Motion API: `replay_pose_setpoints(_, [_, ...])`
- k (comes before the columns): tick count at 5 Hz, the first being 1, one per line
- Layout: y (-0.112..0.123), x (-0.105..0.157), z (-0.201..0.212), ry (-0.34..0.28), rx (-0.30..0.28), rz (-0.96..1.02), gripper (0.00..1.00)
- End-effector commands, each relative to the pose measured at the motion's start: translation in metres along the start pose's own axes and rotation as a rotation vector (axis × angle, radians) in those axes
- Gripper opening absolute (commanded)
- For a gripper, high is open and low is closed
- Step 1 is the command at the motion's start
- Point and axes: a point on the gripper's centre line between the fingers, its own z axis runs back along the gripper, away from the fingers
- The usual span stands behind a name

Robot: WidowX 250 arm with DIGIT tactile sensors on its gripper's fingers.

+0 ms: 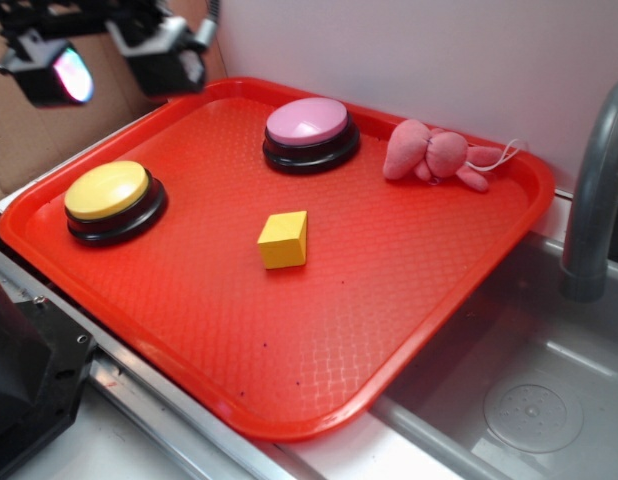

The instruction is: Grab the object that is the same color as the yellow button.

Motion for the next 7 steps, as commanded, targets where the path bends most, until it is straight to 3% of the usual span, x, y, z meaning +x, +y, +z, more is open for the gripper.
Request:
replay_pose_setpoints(1, [-0.029,0.018,-0.056,-0.052,0.005,0.167,1.0])
replay_pose_setpoints(4, [-0.038,0.023,-0.12,-0.096,0.084,0.219,1.0])
replay_pose_setpoints(6, [-0.036,0.03,-0.136,-0.099,0.045,0.22,1.0])
replay_pose_setpoints(7, [-0.033,0.031,-0.139,-0.114,0.03,0.238,0.0])
